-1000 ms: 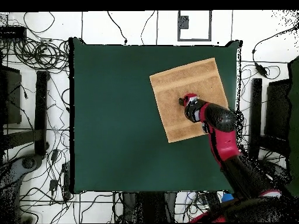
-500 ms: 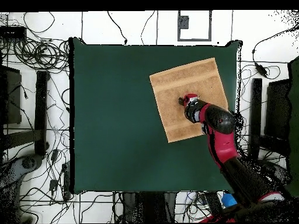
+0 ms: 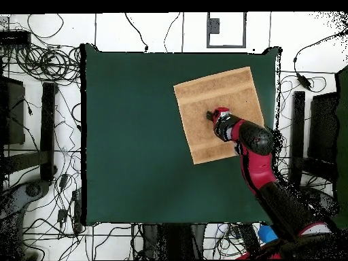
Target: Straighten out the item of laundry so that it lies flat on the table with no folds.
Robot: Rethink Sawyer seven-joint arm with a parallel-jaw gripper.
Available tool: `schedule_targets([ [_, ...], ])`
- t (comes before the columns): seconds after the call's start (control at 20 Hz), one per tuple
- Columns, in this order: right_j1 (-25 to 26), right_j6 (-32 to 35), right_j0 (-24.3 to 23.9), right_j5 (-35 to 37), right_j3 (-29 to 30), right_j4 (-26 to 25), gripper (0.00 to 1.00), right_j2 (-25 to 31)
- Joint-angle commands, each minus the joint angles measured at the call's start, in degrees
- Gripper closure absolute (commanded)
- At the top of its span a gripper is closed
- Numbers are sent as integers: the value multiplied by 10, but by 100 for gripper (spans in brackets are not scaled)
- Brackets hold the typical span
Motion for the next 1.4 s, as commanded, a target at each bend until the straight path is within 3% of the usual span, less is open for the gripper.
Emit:
schedule_targets([
  [0.05, 99, 163, 42, -68, 25, 41, 100, 88],
  [0.15, 74, 185, 67, -69, 27, 47, 100, 55],
  [0.4, 41, 205, 62, -69, 65, 53, 100, 58],
  [1.05, 30, 207, 64, -74, 80, 60, 100, 54],
  [1.15, 13, 203, 96, -59, 67, 64, 100, 7],
  [1.2, -4, 198, 152, -38, 41, 66, 100, -74],
  [1.25, -10, 193, 177, -28, 28, 64, 100, -115],
  [1.3, -13, 186, 231, -9, -2, 61, 100, -203],
  [1.35, -13, 180, 255, 0, -17, 57, 100, -249],
  [1.4, -5, 162, 297, 7, -46, 46, 100, -336],
])
